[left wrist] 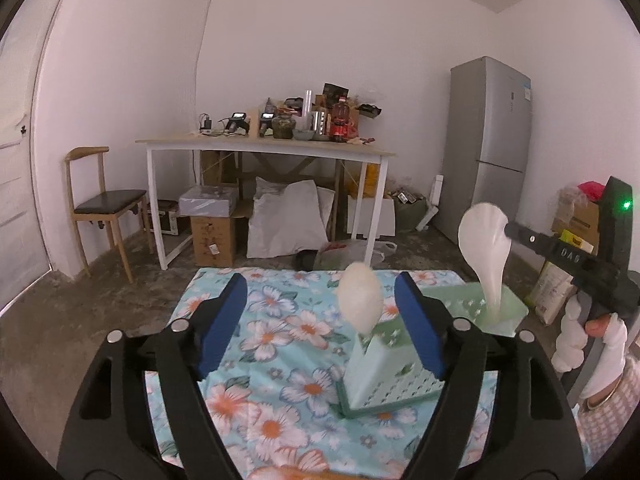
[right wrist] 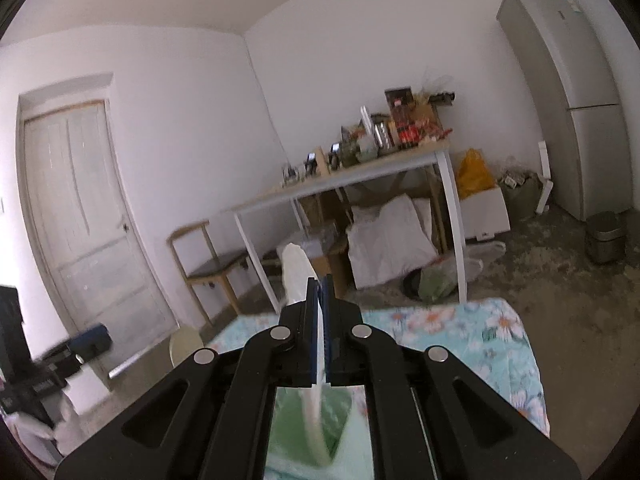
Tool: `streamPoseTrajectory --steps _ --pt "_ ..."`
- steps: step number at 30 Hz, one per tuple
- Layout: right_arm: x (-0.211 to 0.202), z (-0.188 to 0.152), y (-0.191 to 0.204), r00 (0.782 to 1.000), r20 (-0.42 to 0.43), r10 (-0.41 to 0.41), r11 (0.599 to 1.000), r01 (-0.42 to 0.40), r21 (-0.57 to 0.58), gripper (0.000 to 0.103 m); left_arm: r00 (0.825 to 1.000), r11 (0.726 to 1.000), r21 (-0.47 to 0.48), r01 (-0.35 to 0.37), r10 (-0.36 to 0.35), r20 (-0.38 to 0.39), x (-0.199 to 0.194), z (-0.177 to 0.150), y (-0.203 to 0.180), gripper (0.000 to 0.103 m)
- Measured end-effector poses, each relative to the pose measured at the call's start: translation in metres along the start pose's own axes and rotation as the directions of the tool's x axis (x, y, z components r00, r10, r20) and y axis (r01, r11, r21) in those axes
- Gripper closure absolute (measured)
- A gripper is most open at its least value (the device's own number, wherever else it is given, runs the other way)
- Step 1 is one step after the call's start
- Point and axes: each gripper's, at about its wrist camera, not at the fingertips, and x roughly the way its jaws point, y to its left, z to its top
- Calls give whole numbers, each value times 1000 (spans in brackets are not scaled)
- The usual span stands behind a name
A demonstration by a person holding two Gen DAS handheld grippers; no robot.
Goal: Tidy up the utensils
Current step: 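Carry ladle and paddle over the mint holder and lower both handles inside, then open both grippers and withdraw them from the mint holder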
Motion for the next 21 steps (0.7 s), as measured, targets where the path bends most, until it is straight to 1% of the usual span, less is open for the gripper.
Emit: streamPoseTrajectory --steps 3,5,6,7,11,14,16,17,19,20,21 --pt "-6 -5 4 1000 -21 -9 1000 8 -26 98 1000 1000 1 -7 7 -1 -12 -7 6 23" --pt "-11 -7 6 999 -25 -23 999 23 -33 91 1000 1000 -2 -8 8 -7 -21 -13 8 21" --pt "-14 -6 6 999 -23 -28 999 27 -31 76 1000 1000 -4 -7 7 -10 -24 -15 9 20" --pt "-19 -6 7 999 -16 -32 999 31 -28 69 1000 1000 -6 -4 4 -14 -27 -18 10 19" --pt "-39 -2 10 999 5 -48 999 48 -26 67 1000 1000 -22 4 -4 -20 -41 -25 13 18" --pt "-61 2 14 998 23 -67 997 67 -30 61 1000 1000 -27 11 -12 -20 -51 -29 14 16" --pt "-83 1 20 996 38 -85 996 86 -36 51 1000 999 -28 19 -19 -15 -59 -32 15 14" --pt "-91 -1 21 995 44 -92 995 94 -38 47 1000 999 -28 21 -22 -14 -64 -35 16 14" --pt "-113 -10 29 990 59 -131 990 134 -50 31 999 999 -29 26 -27 -19 -71 -41 17 13" --pt "-119 -14 31 987 60 -146 987 149 -55 28 999 999 -31 29 -29 -24 -74 -45 18 13" --pt "-128 -21 35 984 58 -170 983 174 -67 21 999 999 -34 30 -31 -31 -77 -49 18 12"
